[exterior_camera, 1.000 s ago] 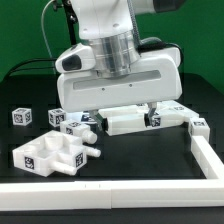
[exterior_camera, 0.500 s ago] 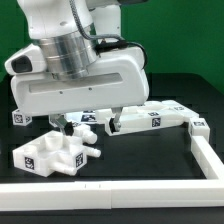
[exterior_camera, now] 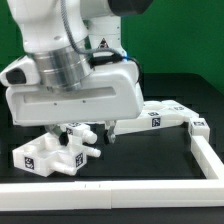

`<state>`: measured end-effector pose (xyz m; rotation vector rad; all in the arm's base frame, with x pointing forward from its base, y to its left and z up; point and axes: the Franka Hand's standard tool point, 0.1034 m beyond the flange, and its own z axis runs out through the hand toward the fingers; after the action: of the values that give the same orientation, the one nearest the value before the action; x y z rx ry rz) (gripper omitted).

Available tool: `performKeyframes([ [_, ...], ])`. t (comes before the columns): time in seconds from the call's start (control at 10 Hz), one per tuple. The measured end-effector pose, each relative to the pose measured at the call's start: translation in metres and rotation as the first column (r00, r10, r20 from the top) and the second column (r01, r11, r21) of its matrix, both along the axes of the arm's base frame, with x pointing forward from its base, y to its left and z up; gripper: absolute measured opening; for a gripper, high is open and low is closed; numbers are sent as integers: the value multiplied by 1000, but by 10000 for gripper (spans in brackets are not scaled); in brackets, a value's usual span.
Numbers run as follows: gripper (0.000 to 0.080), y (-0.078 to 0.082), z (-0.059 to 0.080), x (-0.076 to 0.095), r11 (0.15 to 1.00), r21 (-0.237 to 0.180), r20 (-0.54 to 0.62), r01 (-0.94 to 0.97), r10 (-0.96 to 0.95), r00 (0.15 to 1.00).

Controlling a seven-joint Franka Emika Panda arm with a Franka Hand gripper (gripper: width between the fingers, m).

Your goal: Assemble chair

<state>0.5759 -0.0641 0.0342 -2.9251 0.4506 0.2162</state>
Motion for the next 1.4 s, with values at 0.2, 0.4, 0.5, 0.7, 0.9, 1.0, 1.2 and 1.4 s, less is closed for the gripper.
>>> performKeyframes([
  [0.2,649,-6,-2,7,999,-33,59,10,-8,998],
  [0.4,620,-8,-1,12,999,-47,88,6,-2,996],
  [0.5,485,-8,-2,12,999,-47,87,6,-2,996],
  [0.7,350,-8,-2,11,999,-47,87,6,-2,996],
  [0.9,37,-8,-2,11,999,-47,86,6,-2,996],
  [1.0,12,-8,-3,11,999,-47,86,6,-2,996],
  [1.2,2,-8,-3,11,999,-47,86,6,-2,996],
  [1.4,1,-10,7,5,996,-31,28,87,-87,996],
])
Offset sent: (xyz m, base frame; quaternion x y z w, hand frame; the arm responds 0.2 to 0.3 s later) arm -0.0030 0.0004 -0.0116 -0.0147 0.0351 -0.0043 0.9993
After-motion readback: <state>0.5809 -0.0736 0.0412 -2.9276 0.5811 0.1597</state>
